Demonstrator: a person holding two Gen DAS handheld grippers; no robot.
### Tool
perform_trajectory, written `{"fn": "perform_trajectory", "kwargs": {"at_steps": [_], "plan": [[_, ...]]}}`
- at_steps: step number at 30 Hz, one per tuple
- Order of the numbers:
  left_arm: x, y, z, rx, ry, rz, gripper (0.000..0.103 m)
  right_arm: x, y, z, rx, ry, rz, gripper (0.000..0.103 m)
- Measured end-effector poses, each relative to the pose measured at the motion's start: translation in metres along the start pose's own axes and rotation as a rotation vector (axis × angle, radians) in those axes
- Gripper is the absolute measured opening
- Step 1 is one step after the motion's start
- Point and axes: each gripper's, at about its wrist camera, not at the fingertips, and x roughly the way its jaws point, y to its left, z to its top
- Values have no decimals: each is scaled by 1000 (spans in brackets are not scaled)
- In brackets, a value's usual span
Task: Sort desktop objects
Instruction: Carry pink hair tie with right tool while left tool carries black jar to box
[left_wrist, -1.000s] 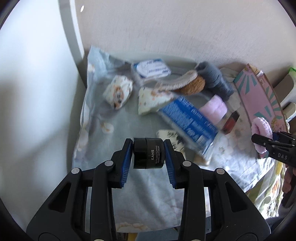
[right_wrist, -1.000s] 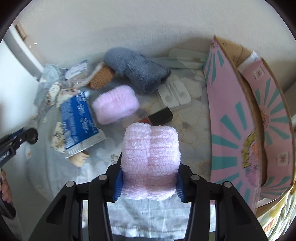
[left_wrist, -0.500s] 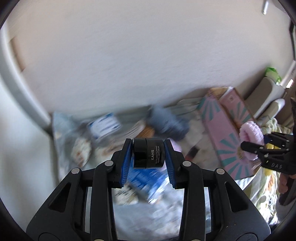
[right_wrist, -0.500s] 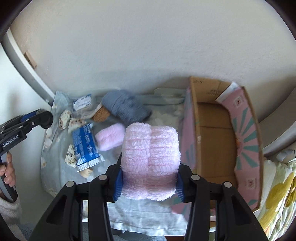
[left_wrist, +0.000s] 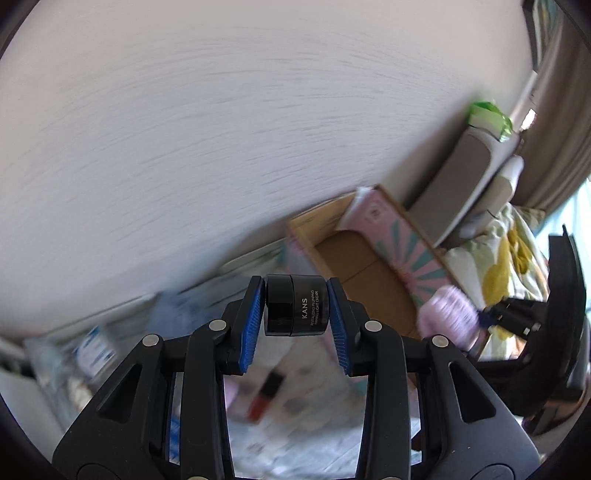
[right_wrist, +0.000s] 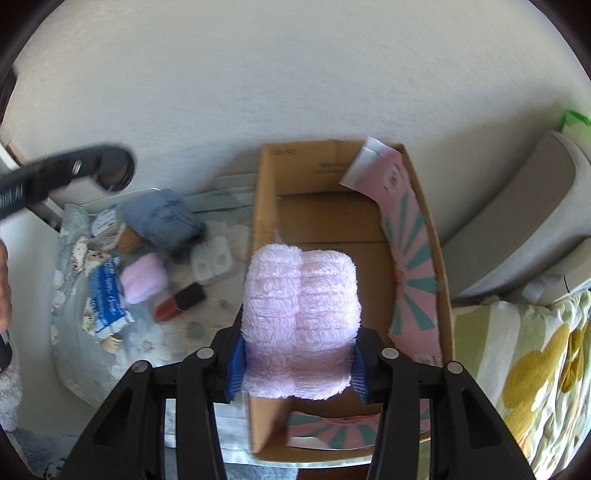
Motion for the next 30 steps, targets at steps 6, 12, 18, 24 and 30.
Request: {"fn": "perform_trajectory", "kwargs": {"at_steps": [6, 12, 18, 24, 30], "plan": [[44, -44, 26, 59, 53, -33, 31, 8, -16, -1, 23, 12, 1, 43], [86, -69, 33, 89, 121, -47, 31, 23, -25, -7, 24, 47, 7, 43], [115, -85, 26, 126, 178, -40, 31, 42, -36, -15, 41, 88, 18, 43], [128, -87, 20, 138, 206, -17, 31, 50, -41, -18, 28, 115, 12, 43], [127, -95, 19, 165, 208, -2, 39, 51, -40, -18, 13, 119, 19, 45]]}}
